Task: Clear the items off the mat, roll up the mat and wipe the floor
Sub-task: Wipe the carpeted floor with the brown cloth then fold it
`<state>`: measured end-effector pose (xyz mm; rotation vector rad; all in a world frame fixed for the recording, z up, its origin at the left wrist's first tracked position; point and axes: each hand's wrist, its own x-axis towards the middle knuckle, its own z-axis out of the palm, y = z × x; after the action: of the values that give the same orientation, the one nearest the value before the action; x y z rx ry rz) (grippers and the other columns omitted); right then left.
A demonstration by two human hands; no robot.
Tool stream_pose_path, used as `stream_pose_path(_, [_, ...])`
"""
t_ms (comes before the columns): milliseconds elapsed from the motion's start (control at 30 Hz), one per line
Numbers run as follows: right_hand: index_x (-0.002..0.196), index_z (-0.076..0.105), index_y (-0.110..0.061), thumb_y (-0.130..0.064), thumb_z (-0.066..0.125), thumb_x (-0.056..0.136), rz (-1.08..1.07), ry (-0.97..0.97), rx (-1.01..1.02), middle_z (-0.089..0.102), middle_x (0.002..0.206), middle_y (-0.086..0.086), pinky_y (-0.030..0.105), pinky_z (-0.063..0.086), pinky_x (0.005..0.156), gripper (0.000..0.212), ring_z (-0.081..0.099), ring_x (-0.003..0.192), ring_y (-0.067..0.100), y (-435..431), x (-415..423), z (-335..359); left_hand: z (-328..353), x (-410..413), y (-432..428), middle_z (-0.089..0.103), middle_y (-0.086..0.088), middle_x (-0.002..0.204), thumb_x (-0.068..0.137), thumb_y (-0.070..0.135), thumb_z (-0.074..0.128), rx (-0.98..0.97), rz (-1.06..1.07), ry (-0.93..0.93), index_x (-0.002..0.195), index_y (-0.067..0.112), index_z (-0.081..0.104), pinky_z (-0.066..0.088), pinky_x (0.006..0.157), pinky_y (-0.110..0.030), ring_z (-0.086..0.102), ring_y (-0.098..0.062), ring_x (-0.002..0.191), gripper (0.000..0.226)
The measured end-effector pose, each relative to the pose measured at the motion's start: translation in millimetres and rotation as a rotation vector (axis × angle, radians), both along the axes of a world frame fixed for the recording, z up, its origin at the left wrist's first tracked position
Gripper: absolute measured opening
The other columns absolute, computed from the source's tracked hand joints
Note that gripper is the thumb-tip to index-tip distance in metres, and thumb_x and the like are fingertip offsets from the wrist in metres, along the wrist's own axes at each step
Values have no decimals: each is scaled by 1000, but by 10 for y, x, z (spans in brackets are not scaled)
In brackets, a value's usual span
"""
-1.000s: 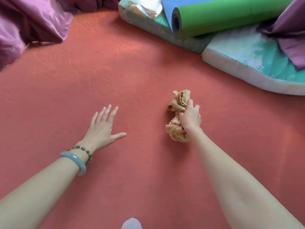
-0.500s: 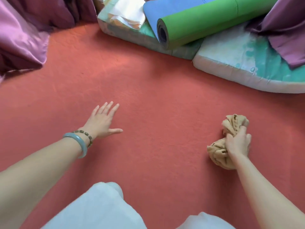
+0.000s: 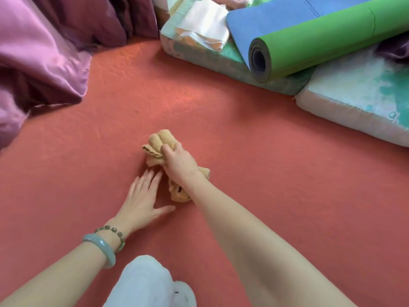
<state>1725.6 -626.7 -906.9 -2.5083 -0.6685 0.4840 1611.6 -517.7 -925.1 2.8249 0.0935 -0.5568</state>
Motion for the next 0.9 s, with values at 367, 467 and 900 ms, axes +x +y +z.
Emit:
stream_pose_path(367, [120, 41, -16, -25, 53, 88, -371, 18, -125, 44, 108, 16, 41, 41, 73, 36, 56, 93, 42, -1207, 693, 78, -82, 328, -180, -13, -3, 158, 79, 68, 52, -63, -40, -34, 147, 30, -15, -7, 117, -37, -13, -18, 145, 103])
stream_pose_path(467, [123, 38, -16, -22, 51, 90, -561, 7, -214, 43, 113, 17, 41, 42, 79, 36, 55, 98, 44, -1930, 762, 85, -81, 409, -383, -14, -3, 158, 78, 68, 52, -78, -88, -36, 147, 30, -15, -7, 117, -37, -14, -18, 145, 104])
stream_pose_path(900, [126, 36, -15, -15, 49, 90, -1221, 74, -402, 40, 122, 22, 46, 39, 89, 38, 49, 109, 47, -4545, -586, 260, -108, 414, -1143, -4, -6, 159, 74, 66, 59, -76, -239, -74, 151, 26, -5, -4, 117, -39, -4, -22, 146, 107])
